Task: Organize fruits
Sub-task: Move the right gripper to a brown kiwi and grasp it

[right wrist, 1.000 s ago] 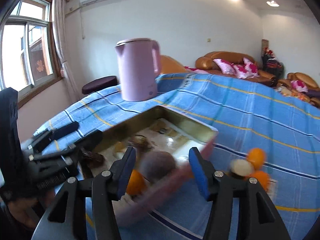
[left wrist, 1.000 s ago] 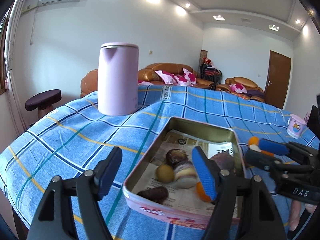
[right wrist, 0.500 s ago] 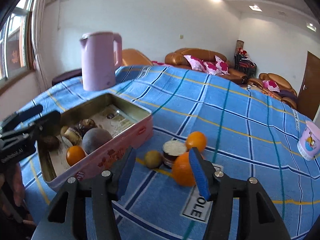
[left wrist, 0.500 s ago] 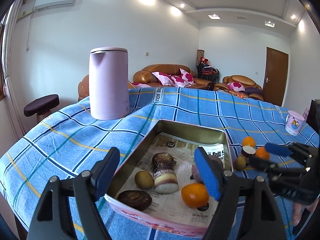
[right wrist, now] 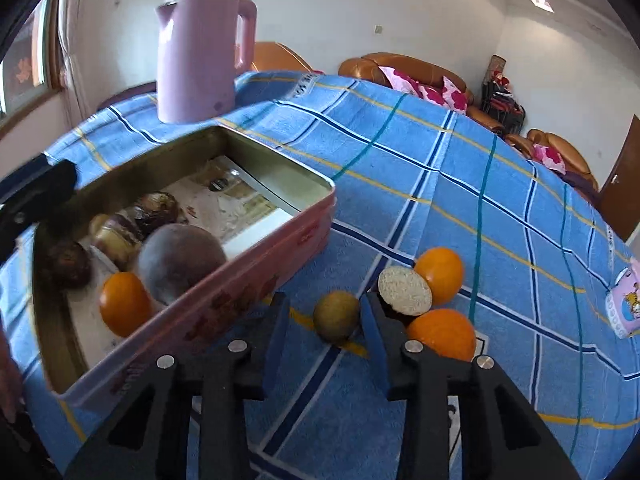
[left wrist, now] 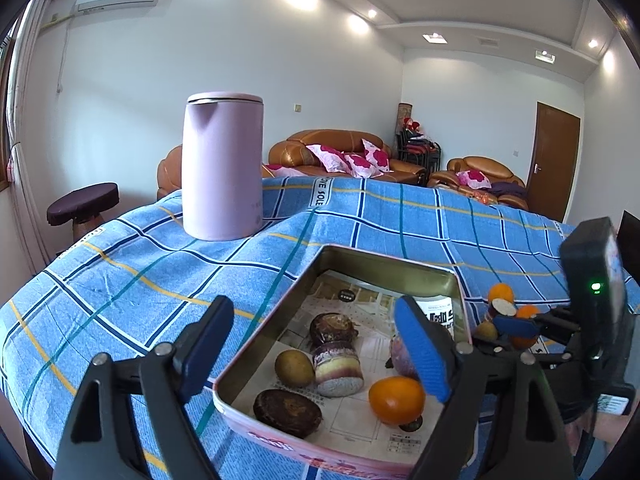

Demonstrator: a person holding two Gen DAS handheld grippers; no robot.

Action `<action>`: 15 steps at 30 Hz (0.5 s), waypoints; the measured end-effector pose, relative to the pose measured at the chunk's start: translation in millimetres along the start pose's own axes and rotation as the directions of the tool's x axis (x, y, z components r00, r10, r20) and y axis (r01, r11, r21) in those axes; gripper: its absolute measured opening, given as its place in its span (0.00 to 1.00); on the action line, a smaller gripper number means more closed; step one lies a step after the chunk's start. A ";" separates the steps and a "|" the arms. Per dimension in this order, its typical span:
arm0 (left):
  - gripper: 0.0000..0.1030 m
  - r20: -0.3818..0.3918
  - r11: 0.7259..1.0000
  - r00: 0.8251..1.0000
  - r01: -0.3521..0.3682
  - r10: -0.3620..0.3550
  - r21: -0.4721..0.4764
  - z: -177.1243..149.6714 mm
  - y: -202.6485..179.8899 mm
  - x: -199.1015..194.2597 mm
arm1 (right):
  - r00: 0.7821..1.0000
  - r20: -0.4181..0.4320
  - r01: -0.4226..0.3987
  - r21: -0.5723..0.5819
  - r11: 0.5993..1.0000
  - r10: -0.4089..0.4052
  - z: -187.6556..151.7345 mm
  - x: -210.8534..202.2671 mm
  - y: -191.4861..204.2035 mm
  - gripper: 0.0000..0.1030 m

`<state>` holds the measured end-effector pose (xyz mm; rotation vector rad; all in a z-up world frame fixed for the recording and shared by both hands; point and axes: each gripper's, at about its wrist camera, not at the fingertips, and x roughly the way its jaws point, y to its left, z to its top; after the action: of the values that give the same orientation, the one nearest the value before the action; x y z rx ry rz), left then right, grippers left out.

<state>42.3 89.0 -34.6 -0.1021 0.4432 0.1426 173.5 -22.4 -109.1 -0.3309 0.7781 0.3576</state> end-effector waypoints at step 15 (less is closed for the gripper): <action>0.83 0.027 0.993 0.997 0.074 -0.077 0.093 21.2 -53.2 -7.8 | 0.988 0.154 -0.009 0.117 0.993 -0.009 -16.2 -48.6 -31.7 0.25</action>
<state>52.7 38.5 -8.6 -0.0261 0.4144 0.0493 145.2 -66.6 -79.5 -0.1908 0.6439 0.3317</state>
